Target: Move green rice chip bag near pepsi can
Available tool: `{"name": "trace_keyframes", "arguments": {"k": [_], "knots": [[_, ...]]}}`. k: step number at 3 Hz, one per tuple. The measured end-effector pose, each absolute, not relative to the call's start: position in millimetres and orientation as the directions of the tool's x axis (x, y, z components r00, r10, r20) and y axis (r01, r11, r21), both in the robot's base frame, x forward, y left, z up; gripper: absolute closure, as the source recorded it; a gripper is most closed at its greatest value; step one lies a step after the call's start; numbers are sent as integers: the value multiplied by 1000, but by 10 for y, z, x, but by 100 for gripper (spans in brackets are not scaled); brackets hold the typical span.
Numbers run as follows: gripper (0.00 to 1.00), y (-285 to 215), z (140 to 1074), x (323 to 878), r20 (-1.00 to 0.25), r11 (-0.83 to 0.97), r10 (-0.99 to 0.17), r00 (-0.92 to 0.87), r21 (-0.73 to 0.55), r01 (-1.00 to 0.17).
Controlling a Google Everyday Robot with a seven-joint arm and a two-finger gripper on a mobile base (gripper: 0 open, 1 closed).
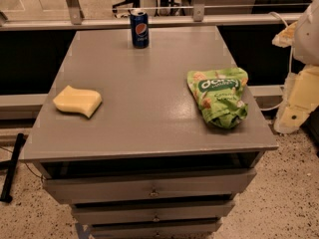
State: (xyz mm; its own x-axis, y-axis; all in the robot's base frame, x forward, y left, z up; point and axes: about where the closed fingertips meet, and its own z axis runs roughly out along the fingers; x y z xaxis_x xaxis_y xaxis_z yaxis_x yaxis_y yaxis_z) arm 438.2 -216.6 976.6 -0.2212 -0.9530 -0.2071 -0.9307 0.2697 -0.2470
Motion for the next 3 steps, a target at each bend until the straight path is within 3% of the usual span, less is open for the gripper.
{"name": "trace_keyframes", "arguments": {"k": [3], "knots": [[0, -2103, 9250, 4931, -291, 381, -906, -308, -241, -892]]}}
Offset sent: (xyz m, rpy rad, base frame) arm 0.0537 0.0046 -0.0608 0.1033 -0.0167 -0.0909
